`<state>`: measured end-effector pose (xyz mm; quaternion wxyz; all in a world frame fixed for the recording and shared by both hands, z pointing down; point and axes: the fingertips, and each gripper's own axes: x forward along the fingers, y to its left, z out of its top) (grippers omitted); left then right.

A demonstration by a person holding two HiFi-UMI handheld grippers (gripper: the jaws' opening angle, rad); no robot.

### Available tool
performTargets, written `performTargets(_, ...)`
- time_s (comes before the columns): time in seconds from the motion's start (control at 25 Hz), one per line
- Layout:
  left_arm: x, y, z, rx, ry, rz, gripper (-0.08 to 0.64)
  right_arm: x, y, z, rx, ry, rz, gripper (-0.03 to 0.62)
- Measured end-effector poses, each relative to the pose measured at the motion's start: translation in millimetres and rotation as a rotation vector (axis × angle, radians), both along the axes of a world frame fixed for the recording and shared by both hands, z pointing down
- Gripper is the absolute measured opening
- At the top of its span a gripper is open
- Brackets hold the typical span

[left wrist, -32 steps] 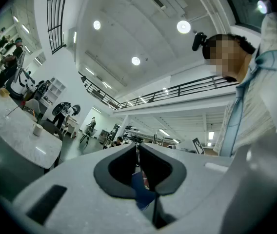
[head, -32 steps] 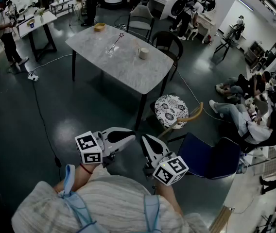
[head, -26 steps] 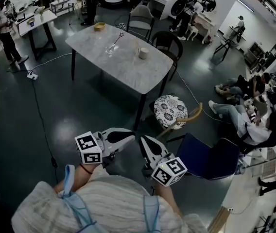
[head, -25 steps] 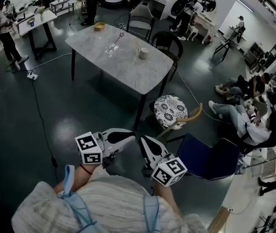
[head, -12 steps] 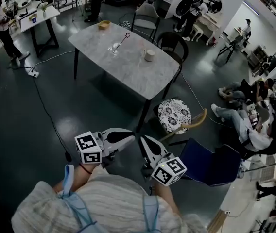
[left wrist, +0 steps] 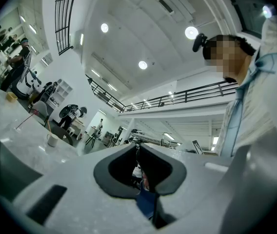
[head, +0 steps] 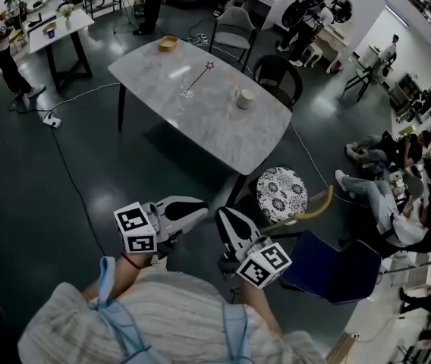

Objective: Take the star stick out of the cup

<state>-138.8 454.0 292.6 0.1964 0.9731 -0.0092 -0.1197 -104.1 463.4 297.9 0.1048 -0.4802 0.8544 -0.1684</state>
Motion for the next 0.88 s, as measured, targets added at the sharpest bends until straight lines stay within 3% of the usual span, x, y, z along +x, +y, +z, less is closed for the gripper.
performTargets(0.4,-49,-97,-5,0.015,0.026,-0.015,0.017,-59,-97,1,-0.017,0.049,-0.05,0.011)
performTargets(0.56,-54,-95,-1,0.01,0.026,-0.01,0.017,-61,-97,4,-0.028,0.056,-0.046,0.011)
performTargets(0.88,-37,-140,11,-0.008,0.008,-0.008,0.017,-40,-150,12,-0.037,0.048,-0.054,0.011)
